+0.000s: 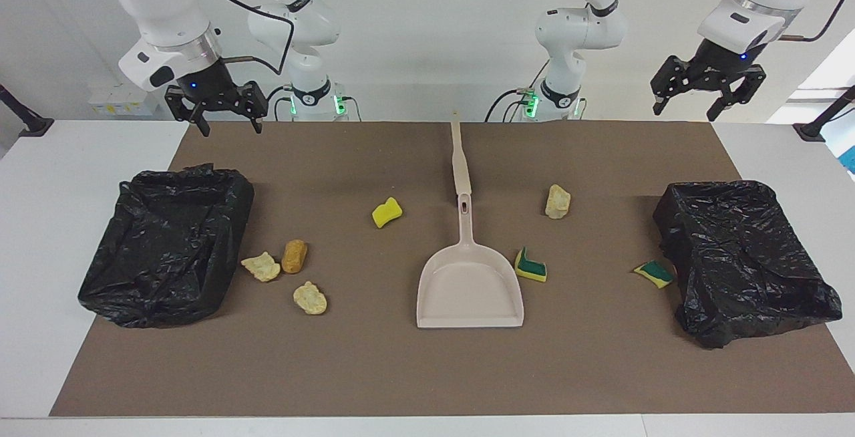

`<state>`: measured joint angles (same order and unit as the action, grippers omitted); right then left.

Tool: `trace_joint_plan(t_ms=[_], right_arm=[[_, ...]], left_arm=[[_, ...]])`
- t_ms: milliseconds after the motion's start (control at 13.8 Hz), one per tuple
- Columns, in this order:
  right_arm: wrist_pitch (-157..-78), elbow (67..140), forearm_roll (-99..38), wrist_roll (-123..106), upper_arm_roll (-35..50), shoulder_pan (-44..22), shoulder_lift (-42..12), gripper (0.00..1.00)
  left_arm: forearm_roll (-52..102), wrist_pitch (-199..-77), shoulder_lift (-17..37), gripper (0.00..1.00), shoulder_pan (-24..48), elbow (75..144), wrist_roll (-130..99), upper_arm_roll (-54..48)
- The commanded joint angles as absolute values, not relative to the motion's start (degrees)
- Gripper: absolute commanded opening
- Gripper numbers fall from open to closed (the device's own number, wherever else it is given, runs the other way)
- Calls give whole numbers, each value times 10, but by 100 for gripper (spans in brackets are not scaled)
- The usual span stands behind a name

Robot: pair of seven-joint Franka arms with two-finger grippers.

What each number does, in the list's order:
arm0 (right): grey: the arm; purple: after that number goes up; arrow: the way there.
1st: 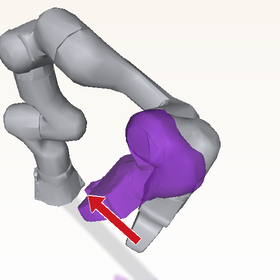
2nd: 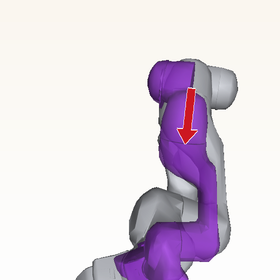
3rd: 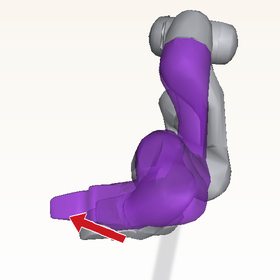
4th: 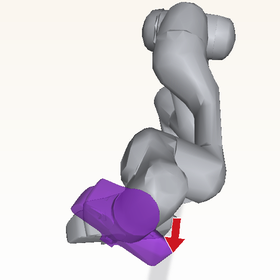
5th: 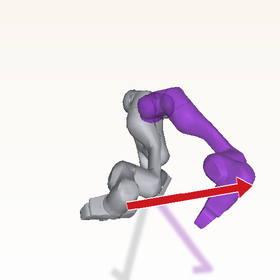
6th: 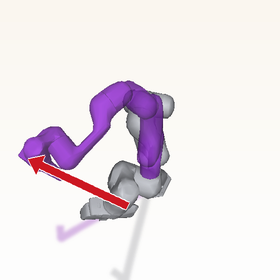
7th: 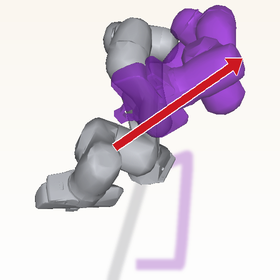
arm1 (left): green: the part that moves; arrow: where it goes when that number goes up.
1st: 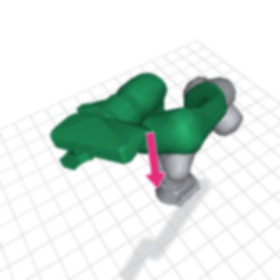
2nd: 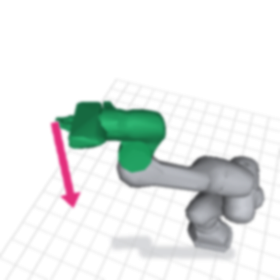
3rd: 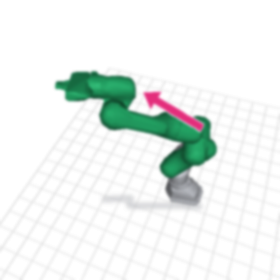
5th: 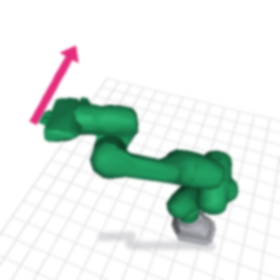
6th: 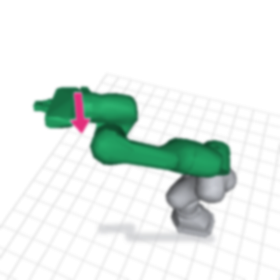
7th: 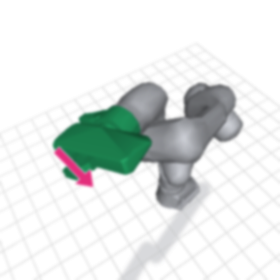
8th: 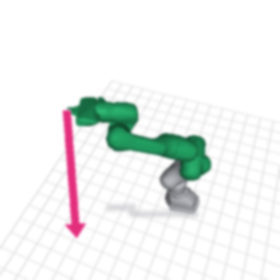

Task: Sweep and dump trash in bin

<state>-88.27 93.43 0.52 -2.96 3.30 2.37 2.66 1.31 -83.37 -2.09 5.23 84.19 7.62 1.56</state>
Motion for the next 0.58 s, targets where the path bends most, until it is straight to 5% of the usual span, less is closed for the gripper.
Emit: trace_joint_plan(t_ms=[0, 507], right_arm=[[-880, 949, -6, -15, 33, 25, 41, 100], [-881, 948, -6, -13, 33, 23, 41, 100]], left_arm=[[12, -822, -13, 100, 47, 825, 72, 11], [13, -817, -25, 100, 49, 840, 74, 10]])
